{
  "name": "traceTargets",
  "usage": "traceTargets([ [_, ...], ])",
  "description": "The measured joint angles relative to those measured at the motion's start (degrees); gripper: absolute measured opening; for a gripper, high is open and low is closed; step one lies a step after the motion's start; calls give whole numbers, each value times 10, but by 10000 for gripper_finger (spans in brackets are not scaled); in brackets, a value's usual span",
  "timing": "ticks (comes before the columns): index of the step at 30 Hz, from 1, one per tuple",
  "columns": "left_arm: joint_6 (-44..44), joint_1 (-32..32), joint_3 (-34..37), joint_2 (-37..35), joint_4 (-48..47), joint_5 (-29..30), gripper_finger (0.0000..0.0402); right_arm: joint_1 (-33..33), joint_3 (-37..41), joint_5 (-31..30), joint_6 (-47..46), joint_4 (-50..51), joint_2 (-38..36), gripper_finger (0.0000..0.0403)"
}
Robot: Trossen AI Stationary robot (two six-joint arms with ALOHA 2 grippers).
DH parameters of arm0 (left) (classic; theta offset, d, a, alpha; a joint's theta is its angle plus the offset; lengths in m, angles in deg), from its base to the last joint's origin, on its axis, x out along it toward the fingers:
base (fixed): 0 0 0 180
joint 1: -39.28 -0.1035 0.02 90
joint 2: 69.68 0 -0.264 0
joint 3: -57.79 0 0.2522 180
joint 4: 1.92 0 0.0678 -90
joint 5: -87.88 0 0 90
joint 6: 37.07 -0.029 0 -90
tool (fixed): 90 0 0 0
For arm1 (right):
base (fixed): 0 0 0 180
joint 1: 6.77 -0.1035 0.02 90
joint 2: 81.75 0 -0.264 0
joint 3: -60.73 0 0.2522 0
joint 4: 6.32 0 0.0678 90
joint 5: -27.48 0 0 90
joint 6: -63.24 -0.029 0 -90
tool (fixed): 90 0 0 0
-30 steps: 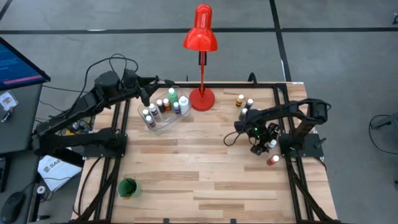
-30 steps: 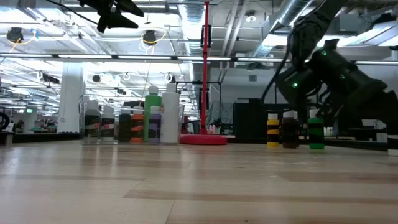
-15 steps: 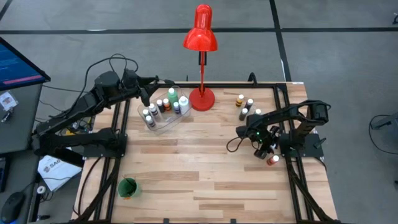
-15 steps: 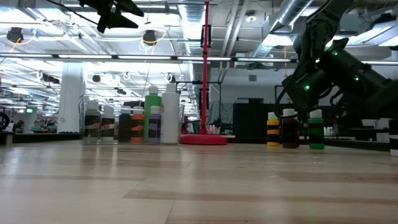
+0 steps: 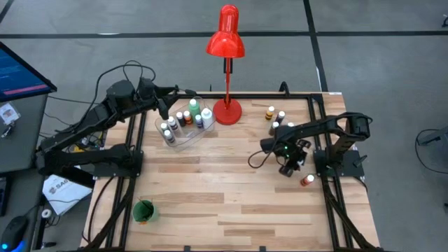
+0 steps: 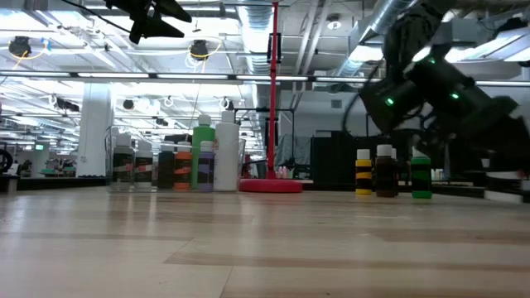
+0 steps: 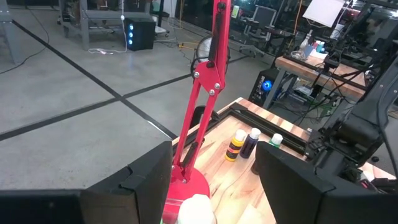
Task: Pick & Place Paint Supplies
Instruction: Put the white paint bottle into the transparent bin
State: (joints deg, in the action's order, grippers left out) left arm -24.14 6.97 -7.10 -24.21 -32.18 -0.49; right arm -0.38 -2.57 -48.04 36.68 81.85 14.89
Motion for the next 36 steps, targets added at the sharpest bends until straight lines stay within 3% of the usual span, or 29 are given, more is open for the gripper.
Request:
traceTargets([
  [8, 0, 0, 0, 0, 0, 0, 224, 1, -116, -17, 0, -8, 0, 114],
  [15, 30, 0, 0, 0, 0, -2, 224, 14, -249, -21, -13, -79, 0, 120],
  [25, 97, 2, 0, 0, 4, -71, 224, 53, -425, -26, -19, -205, 0, 122],
  [36, 81, 61, 0, 36, 80, -118, 224, 59, -471, -23, -33, -350, 0, 123],
])
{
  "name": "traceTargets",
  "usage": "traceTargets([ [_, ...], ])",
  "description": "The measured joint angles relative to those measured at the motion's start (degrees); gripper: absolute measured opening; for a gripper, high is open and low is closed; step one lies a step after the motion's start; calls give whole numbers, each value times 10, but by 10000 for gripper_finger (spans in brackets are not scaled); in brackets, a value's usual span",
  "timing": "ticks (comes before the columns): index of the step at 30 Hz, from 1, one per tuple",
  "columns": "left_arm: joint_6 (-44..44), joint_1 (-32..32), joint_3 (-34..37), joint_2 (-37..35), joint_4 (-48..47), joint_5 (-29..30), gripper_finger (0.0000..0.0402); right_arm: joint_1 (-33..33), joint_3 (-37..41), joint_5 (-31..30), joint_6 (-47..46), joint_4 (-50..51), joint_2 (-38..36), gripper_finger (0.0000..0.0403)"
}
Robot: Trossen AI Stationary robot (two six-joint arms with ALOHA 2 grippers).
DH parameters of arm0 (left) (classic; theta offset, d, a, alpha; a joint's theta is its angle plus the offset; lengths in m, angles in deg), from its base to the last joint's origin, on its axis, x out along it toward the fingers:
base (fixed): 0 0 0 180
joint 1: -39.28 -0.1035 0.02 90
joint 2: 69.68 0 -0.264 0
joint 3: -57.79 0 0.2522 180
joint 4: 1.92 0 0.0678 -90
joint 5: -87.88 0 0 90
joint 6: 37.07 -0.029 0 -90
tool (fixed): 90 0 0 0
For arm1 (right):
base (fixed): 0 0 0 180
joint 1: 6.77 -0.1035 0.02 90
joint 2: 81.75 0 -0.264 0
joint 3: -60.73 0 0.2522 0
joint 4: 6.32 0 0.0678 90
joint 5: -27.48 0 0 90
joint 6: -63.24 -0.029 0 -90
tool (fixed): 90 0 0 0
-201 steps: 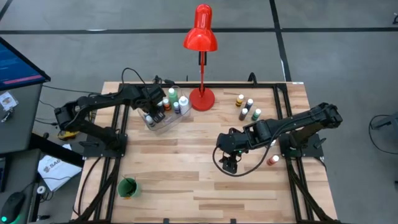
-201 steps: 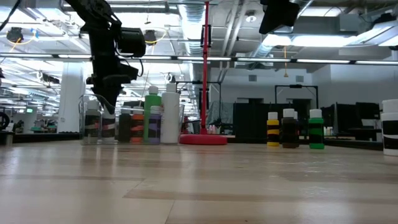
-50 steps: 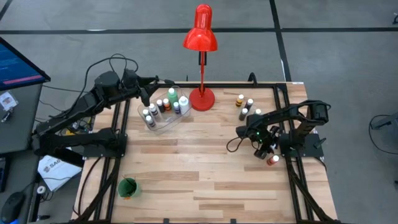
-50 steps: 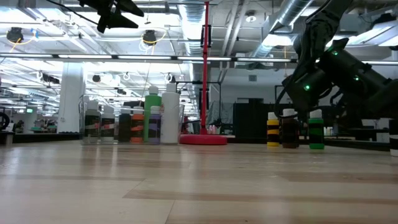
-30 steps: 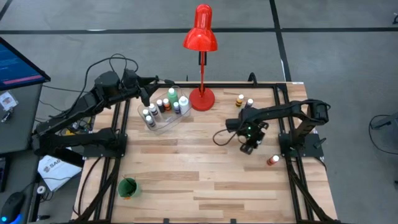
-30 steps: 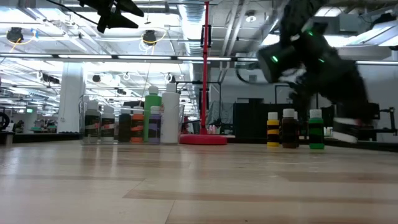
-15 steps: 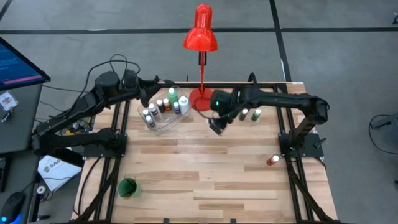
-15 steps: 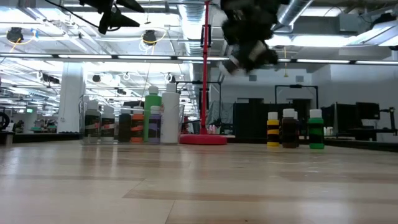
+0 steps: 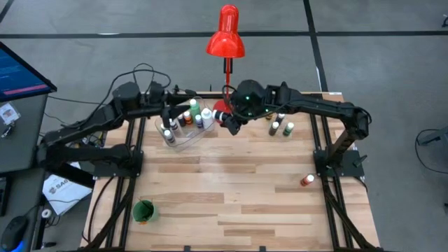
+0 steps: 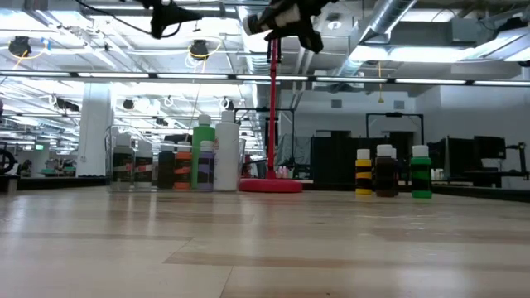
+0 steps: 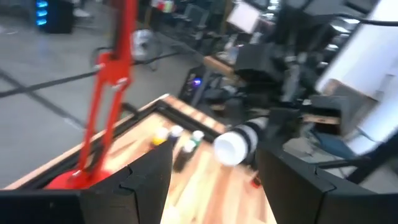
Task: Pick & Place Paint Supplies
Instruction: Put the white paint bottle into the transparent bin
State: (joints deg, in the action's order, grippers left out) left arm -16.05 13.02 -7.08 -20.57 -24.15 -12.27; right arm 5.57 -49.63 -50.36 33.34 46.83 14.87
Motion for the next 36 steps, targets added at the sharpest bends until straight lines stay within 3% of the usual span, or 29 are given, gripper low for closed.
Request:
traceTargets([
  [7, 6, 5, 0, 36, 21, -19, 238, -9, 0, -1, -8, 148, 27, 115],
  [14, 5, 5, 0, 42, 22, -20, 235, -31, 0, 12, 8, 285, 108, 128],
  [20, 5, 5, 0, 39, 22, -20, 232, -54, 0, 19, 47, 395, 179, 116],
  [27, 5, 5, 0, 39, 21, -20, 231, -75, 0, 31, 66, 413, 228, 131],
  [36, 5, 5, 0, 39, 21, -20, 231, -90, -2, 37, 74, 411, 247, 121],
])
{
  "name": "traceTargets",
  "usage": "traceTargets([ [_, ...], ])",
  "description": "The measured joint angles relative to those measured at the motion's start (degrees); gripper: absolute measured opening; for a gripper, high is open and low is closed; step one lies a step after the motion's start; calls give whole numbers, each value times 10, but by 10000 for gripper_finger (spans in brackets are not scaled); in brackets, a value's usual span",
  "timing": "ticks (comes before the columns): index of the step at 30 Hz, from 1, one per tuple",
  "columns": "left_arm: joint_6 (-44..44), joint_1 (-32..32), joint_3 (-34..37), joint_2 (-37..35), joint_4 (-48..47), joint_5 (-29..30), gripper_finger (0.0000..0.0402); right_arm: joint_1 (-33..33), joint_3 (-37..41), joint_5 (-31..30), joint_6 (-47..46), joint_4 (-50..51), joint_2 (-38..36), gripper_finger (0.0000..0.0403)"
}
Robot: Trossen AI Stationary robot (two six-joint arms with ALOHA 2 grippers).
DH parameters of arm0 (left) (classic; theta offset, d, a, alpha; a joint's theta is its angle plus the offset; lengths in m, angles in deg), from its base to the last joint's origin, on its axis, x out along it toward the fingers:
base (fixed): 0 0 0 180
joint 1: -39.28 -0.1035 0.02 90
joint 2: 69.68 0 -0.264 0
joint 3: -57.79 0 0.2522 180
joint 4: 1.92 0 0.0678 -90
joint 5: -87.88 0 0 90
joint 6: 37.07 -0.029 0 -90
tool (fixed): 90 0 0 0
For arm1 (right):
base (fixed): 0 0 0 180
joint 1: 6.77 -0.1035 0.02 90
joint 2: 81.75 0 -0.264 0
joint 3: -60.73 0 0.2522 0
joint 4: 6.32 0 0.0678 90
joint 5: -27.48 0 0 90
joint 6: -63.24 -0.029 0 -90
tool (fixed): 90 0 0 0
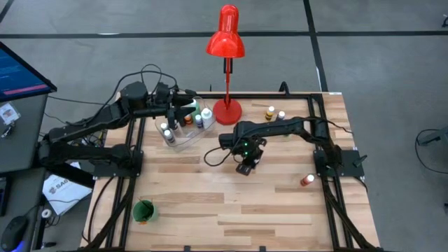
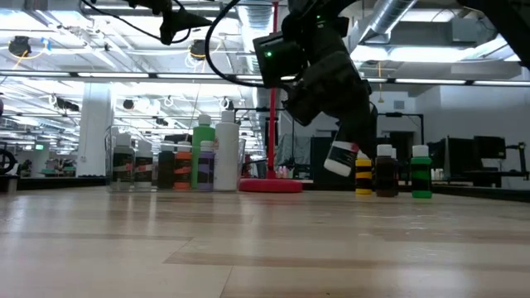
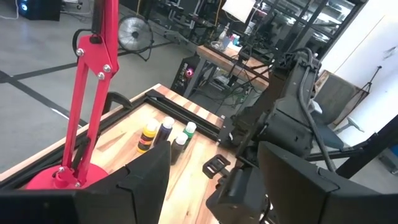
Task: Pick & Place Paint Supplies
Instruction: Put the white paint bottle into the transparent bin
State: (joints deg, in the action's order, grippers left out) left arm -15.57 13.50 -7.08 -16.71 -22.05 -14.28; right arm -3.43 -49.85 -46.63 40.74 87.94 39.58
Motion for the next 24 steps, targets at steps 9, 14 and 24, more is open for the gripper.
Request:
traceTargets([
  [9, 3, 0, 0, 0, 0, 0, 231, 1, 0, 2, -5, -28, -1, 128],
  [14, 4, 0, 0, 0, 0, 0, 231, 1, 0, 3, -13, -36, -1, 122],
  [24, 4, 0, 0, 0, 0, 0, 231, 0, 3, 4, 10, 17, 37, 128],
])
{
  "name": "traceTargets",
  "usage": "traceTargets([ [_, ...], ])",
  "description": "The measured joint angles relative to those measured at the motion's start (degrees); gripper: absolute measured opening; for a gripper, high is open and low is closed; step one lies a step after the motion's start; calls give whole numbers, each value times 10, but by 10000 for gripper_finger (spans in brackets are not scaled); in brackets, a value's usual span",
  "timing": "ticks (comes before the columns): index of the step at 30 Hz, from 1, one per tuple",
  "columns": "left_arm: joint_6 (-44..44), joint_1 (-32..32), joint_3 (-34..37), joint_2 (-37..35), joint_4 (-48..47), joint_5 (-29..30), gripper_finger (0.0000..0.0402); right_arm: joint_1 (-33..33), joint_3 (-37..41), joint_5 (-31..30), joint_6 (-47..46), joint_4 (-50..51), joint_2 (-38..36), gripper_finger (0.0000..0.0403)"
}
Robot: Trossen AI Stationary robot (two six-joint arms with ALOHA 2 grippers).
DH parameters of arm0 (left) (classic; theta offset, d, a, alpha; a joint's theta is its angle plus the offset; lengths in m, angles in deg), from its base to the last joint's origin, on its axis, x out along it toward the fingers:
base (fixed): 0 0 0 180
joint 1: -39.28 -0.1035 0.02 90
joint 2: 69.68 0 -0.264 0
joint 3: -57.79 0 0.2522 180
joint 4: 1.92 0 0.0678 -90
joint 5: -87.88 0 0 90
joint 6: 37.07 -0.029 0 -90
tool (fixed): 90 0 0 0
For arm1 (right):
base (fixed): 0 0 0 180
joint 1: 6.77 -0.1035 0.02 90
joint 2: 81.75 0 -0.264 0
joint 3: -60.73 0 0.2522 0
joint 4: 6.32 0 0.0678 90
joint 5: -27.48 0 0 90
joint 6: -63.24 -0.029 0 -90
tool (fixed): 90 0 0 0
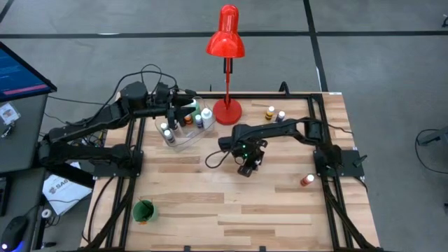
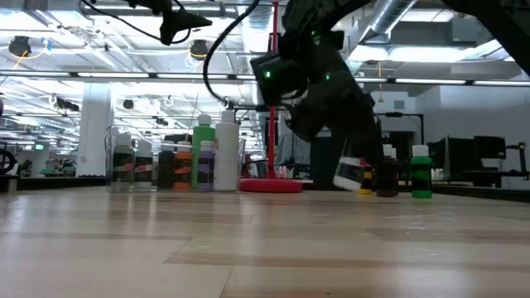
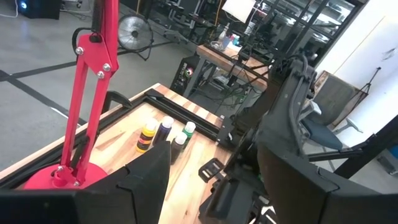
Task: Pick & Place Paint Supplies
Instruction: Put the white paint bottle into the transparent bin
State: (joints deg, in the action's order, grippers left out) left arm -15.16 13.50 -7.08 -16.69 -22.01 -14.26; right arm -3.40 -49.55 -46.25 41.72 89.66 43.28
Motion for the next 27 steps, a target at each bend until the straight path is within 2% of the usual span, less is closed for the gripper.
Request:
traceTargets([
  [6, 0, 0, 0, 0, 0, 0, 231, -7, 2, 1, 7, 25, 27, 129],
  [15, 0, 0, 0, 0, 0, 0, 231, -13, 2, 0, 21, 18, 28, 148],
  [27, 0, 0, 0, 0, 1, 0, 231, -14, -15, 0, 35, -13, 28, 242],
])
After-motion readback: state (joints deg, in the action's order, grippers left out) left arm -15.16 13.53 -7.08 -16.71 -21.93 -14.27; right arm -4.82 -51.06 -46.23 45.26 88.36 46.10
